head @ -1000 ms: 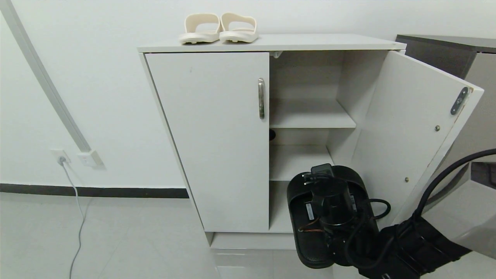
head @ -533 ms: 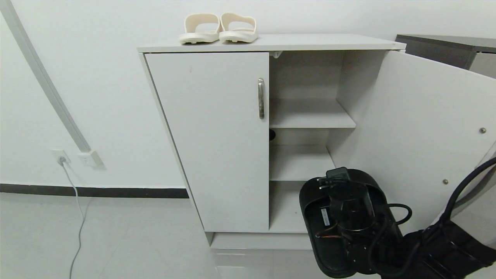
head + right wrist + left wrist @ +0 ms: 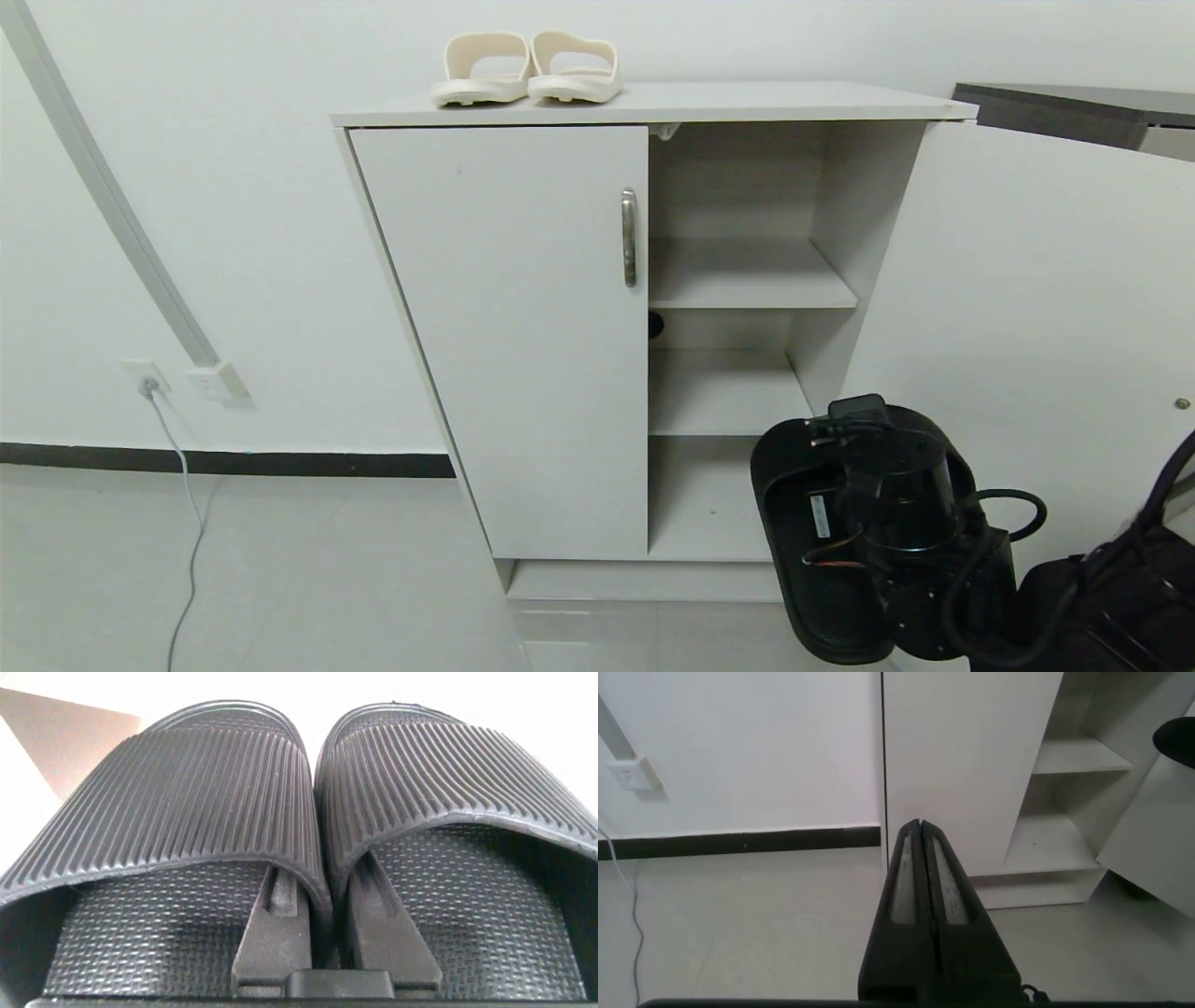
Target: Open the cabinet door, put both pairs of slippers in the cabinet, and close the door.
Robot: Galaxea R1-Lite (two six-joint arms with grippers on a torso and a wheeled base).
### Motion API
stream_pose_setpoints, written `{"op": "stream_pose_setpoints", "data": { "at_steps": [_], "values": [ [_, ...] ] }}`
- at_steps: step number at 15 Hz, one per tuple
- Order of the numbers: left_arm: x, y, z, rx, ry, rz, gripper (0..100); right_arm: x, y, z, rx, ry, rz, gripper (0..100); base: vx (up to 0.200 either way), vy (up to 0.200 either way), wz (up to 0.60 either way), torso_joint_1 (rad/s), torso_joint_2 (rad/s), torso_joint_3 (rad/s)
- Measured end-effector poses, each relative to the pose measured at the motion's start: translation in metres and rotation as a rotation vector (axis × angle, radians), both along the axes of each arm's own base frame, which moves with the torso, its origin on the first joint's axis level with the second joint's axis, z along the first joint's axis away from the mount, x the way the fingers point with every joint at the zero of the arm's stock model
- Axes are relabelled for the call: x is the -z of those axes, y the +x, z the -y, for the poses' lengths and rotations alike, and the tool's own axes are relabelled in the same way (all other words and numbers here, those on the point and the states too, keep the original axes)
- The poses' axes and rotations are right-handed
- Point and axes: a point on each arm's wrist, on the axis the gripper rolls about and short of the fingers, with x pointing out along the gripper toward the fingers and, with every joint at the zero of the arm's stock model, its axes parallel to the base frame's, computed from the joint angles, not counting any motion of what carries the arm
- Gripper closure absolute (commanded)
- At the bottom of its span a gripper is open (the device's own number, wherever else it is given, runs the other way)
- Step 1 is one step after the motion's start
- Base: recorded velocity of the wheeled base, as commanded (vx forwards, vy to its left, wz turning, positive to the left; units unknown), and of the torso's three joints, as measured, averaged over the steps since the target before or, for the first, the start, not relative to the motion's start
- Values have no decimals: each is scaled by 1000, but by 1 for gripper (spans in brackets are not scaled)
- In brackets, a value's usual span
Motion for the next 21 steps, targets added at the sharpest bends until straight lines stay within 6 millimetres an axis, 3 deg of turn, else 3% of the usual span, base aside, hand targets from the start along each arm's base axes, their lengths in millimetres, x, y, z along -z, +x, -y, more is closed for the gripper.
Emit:
{"op": "stream_pose_setpoints", "data": {
  "at_steps": [5, 10, 15, 19, 21],
  "values": [
    [0, 0, 0, 0, 0, 0, 100, -4, -3, -7, -98, 55, 15, 100, 0, 0, 0, 0, 0, 0],
    [0, 0, 0, 0, 0, 0, 100, -18, 12, -36, -246, 228, 96, 100, 0, 0, 0, 0, 0, 0],
    [0, 0, 0, 1, 3, 0, 100, -5, 35, -65, -248, 287, 108, 100, 0, 0, 0, 0, 0, 0],
    [0, 0, 0, 1, 2, 0, 100, 11, 43, -71, -238, 282, 85, 100, 0, 0, 0, 0, 0, 0],
    [0, 0, 0, 1, 2, 0, 100, 16, 46, -70, -226, 276, 76, 100, 0, -200, 0, 2, 0, 2]
  ]
}}
